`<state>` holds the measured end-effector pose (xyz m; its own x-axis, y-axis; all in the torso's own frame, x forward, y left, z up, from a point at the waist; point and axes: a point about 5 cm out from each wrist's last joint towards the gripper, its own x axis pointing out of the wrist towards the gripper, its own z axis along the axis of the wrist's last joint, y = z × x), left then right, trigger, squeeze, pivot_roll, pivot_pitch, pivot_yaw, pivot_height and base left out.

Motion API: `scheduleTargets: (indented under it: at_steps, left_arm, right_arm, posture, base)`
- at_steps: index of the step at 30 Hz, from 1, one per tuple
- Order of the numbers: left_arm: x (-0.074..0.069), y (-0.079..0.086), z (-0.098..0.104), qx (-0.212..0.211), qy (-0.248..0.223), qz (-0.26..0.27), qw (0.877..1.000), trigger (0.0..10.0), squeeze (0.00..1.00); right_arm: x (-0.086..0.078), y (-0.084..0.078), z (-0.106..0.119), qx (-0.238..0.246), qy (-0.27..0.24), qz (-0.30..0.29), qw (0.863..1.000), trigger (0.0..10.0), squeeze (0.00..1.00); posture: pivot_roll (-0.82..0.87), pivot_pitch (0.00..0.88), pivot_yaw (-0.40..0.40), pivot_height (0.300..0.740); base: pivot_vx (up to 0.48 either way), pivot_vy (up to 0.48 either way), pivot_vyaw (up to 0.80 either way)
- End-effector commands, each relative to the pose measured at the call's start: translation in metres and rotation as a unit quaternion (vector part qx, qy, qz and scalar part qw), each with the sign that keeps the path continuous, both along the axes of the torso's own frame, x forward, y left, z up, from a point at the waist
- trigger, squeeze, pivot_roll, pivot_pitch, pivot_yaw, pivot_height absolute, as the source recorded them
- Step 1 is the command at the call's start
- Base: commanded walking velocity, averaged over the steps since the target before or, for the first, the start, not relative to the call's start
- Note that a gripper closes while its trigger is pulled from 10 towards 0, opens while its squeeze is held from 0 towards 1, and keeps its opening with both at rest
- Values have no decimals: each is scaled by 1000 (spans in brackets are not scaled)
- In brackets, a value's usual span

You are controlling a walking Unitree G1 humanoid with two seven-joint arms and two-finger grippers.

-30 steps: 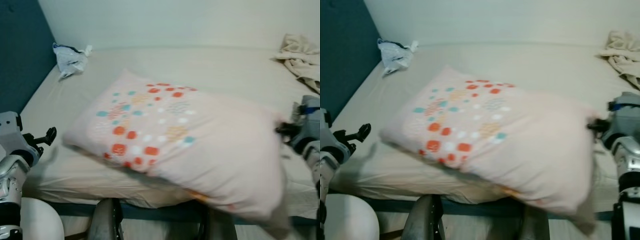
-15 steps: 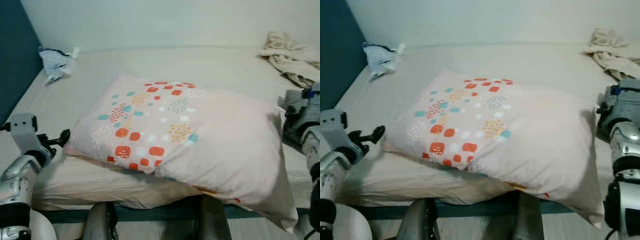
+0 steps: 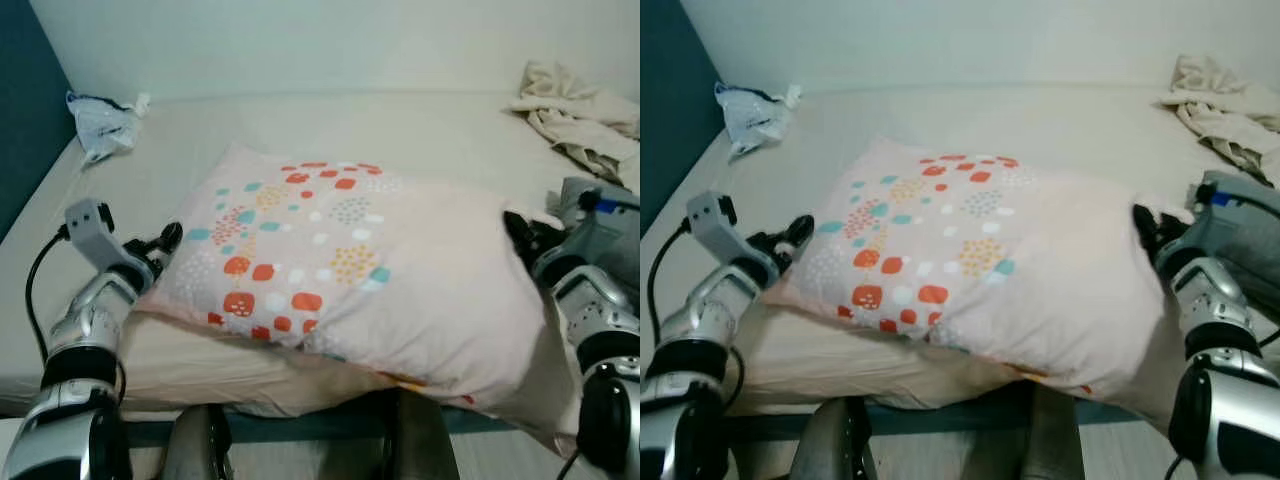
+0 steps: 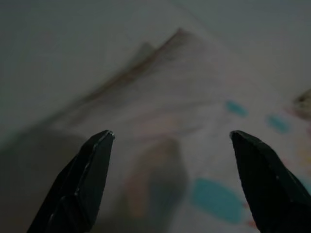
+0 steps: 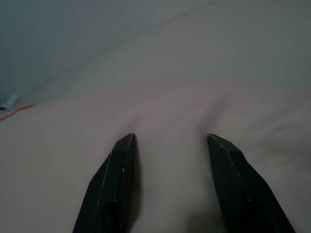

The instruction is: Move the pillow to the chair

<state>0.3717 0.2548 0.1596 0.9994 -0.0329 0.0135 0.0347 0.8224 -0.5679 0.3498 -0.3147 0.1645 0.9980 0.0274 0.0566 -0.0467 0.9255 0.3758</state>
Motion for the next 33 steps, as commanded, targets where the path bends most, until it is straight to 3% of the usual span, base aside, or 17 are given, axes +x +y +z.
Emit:
scheduleTargets:
  at_steps: [1,4,6,8,10,11,14,15,17,20,23,24,29,31,33]
  left_arm:
    - [2,3,3,-31,-6,-6,999,10000,1000]
    - [5,4,11,-29,-13,-16,999,10000,1000]
    - [7,7,13,12,-2,-20,1000,10000,1000]
    - [8,10,11,89,20,-22,996,10000,1000]
    - [8,10,10,111,26,-23,993,10000,1000]
    - [9,11,10,142,34,-18,989,10000,0]
    - [12,10,11,193,45,-6,980,10000,0]
    - [12,10,11,193,45,-6,980,10000,0]
    - [13,11,12,222,53,18,973,10000,0]
    - [14,11,13,209,53,23,976,10000,0]
    - [14,12,12,222,58,39,973,10000,0]
    - [14,14,13,225,60,55,971,10000,0]
    - [13,19,12,235,78,93,964,10000,0]
    - [11,24,8,254,96,108,956,10000,0]
    - [9,27,6,252,102,111,956,10000,0]
  right_arm:
    - [-6,11,-17,36,9,32,999,10000,0]
    - [-14,17,-29,38,14,51,998,10000,0]
    - [-25,22,-40,42,24,67,997,10000,0]
    - [-41,26,-50,53,31,91,994,10000,0]
    - [-45,28,-52,56,33,98,993,10000,0]
    - [-54,31,-55,58,41,118,990,10000,0]
    - [-76,41,-62,63,59,164,983,10000,0]
    - [-76,41,-62,63,59,164,983,10000,0]
    - [-93,44,-62,86,58,171,980,10000,0]
    - [-95,33,-61,113,47,120,985,10000,0]
    - [-92,11,-58,140,22,27,990,10000,0]
    - [-92,1,-56,141,11,-16,990,10000,0]
    - [-95,-17,-52,151,-4,-84,985,10000,0]
    - [-99,-26,-53,140,7,-112,984,10000,0]
    - [-103,-37,-57,121,28,-157,980,10000,0]
  posture:
    - [16,179,26,513]
    - [13,181,34,513]
    - [12,182,35,513]
    - [12,186,34,513]
    - [12,186,34,513]
    - [14,187,30,513]
    - [12,188,30,513]
    - [12,188,30,513]
    - [8,188,30,513]
    - [1,183,31,513]
    - [-1,178,35,513]
    - [-1,178,35,513]
    - [-3,166,31,513]
    - [-4,163,32,513]
    - [-4,161,34,513]
  base:
    - [0,0,0]
    - [0,0,0]
    - [0,0,0]
    - [0,0,0]
    - [0,0,0]
    - [0,0,0]
    - [0,0,0]
    - [0,0,0]
    - [0,0,0]
    - [0,0,0]
    - [0,0,0]
    - [0,0,0]
    - [0,0,0]
    - [0,0,0]
    - [0,0,0]
